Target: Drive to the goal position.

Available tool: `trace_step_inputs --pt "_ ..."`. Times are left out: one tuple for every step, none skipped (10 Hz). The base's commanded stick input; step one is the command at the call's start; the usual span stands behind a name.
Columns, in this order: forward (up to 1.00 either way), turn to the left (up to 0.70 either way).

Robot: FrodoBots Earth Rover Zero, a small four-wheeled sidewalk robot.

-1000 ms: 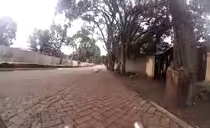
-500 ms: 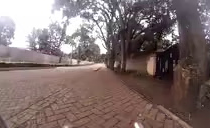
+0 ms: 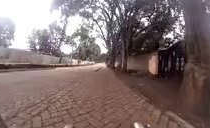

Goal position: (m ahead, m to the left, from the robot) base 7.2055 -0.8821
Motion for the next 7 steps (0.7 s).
trace_step_inputs --pt "0.5 0.0" --pt "0.5 0.0" --pt "0.5 0.0" --pt "0.5 0.0" --pt "0.5 0.0" --pt "0.5 0.0" --pt "0.5 0.0"
